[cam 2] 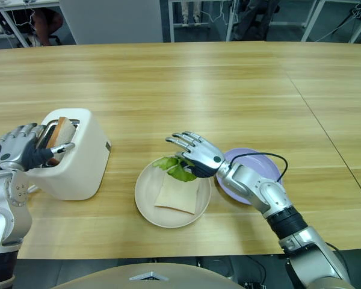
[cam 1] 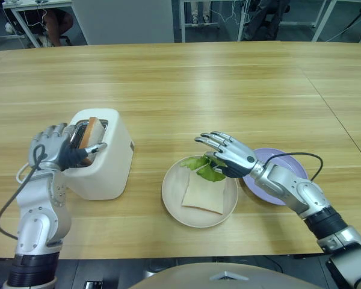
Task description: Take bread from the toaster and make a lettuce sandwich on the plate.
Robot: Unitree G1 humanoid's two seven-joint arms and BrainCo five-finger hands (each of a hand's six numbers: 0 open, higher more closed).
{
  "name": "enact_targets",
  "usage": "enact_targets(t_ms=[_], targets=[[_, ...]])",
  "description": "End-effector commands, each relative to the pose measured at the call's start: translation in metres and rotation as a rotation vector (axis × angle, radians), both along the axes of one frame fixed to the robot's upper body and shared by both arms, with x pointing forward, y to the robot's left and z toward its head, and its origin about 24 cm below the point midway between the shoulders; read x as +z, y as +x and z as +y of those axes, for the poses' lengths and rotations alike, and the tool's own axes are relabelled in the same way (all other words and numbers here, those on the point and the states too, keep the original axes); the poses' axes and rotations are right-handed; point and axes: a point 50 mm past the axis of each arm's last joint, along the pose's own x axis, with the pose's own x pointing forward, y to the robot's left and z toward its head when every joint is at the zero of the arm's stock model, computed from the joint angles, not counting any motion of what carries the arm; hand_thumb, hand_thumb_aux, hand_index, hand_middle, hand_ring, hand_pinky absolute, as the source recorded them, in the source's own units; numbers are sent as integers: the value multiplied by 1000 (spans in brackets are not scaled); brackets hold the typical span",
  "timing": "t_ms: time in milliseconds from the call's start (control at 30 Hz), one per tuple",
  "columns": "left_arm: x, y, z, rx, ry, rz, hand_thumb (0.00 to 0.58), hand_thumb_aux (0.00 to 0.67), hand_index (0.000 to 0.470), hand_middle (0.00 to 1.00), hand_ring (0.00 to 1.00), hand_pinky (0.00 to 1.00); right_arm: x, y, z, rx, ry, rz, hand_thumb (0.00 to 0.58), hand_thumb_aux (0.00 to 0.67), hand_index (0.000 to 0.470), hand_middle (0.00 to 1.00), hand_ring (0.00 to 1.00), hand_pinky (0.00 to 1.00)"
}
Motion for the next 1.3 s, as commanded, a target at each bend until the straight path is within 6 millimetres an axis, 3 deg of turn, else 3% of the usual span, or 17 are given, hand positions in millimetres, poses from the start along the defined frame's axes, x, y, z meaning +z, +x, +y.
enact_targets(t_ms=[33, 67, 100, 133, 167, 233, 267, 300, 367, 400, 433, 967, 1167, 1300], targets=[[-9, 3, -12, -59, -88, 49, 0, 0, 0, 0, 0, 0, -17, -5, 0, 33, -114, 39, 580, 670, 460, 0, 0, 0], [-7, 4, -12, -65, -85, 39, 0, 0, 0, 0, 0, 0, -20, -8, -2, 39, -136, 50, 580, 670, 460, 0, 0, 0], [-5, 5, -12, -69, -85, 28, 108, 66, 45, 0, 0, 0, -23, -10, -4, 47, -161, 58, 580, 670, 460, 0, 0, 0], [-3, 6, -12, -73, -87, 16, 443, 344, 236, 0, 0, 0, -26, -13, -7, 59, -193, 71, 580, 670, 460, 0, 0, 0], [-2, 7, -11, -76, -83, 2, 580, 670, 460, 0, 0, 0, -29, -16, -10, 70, -222, 87, 580, 670, 460, 0, 0, 0], [1, 8, -10, -83, -103, -26, 580, 670, 460, 0, 0, 0, -35, -22, -16, 84, -261, 133, 580, 670, 460, 0, 0, 0], [1, 8, -10, -87, -110, -32, 580, 670, 460, 310, 310, 310, -37, -25, -19, 89, -268, 154, 580, 670, 460, 0, 0, 0], [1, 9, -10, -93, -117, -43, 580, 670, 460, 310, 310, 310, -37, -27, -21, 93, -271, 169, 580, 670, 460, 0, 0, 0], [3, 11, -8, -96, -123, -71, 580, 670, 460, 1000, 1000, 1000, -37, -32, -23, 95, -263, 199, 580, 670, 460, 0, 0, 0], [4, 12, -8, -98, -128, -90, 580, 670, 460, 1000, 1000, 1000, -37, -33, -24, 95, -262, 209, 493, 410, 281, 0, 0, 0], [6, 12, -7, -100, -132, -108, 580, 670, 460, 1000, 1000, 1000, -36, -35, -25, 93, -256, 213, 0, 0, 0, 0, 0, 0], [55, 14, -23, -252, -146, -468, 580, 670, 460, 1000, 1000, 1000, -10, -32, -28, 8, -69, 173, 0, 0, 0, 0, 0, 0], [87, -4, -58, -444, -196, -609, 580, 670, 460, 1000, 1000, 1000, 22, -29, -51, -84, 131, 64, 0, 0, 0, 0, 0, 0], [93, -13, -80, -525, -296, -626, 580, 670, 460, 1000, 1000, 1000, 29, -38, -73, -140, 163, -5, 0, 0, 0, 0, 0, 0]])
